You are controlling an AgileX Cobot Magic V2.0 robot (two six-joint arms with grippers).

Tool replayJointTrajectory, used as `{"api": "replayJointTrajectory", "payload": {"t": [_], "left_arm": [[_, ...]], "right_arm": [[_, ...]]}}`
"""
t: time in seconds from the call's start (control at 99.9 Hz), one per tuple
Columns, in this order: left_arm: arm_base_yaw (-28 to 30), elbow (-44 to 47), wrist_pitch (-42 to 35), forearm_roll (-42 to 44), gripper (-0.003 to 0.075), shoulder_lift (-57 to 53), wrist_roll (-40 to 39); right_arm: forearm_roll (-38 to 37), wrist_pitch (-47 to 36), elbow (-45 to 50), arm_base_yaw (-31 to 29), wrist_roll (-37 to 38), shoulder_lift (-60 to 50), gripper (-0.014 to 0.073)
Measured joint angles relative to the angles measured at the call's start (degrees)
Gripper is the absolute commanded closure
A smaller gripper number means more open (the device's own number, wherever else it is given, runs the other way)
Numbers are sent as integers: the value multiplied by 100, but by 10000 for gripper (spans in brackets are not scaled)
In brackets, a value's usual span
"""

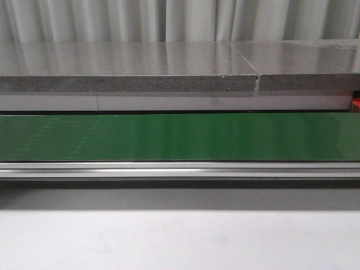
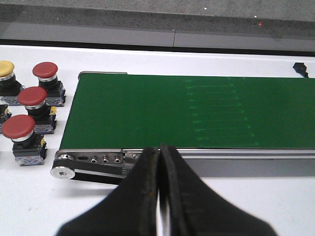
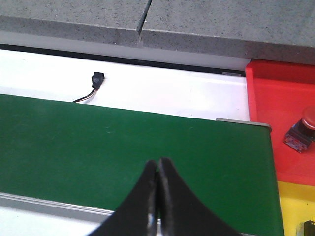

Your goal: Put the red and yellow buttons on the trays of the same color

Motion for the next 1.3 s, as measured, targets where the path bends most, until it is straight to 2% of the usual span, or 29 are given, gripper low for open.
{"api": "replayJointTrajectory", "payload": {"t": [0.701,0.751,0.821,0.881,0.891,1.011,1.071,1.131,1.301], "left_arm": [[0,0,0,-21,730,0,0],[0,0,24,-31,697,0,0],[0,0,47,-31,605,0,0],[0,0,93,-31,472,0,0],[0,0,103,-31,472,0,0],[0,0,151,-31,192,0,0],[0,0,151,-31,102,0,0],[0,0,151,-31,73,0,0],[0,0,151,-31,80,0,0]], "right_arm": [[0,0,0,0,-12,0,659],[0,0,0,0,-12,0,659],[0,0,0,0,-12,0,659],[0,7,0,0,-12,0,659],[0,7,0,0,-12,0,659],[0,7,0,0,-22,0,659],[0,7,0,0,-22,0,659],[0,7,0,0,-22,0,659],[0,7,0,0,-22,0,659]]}}
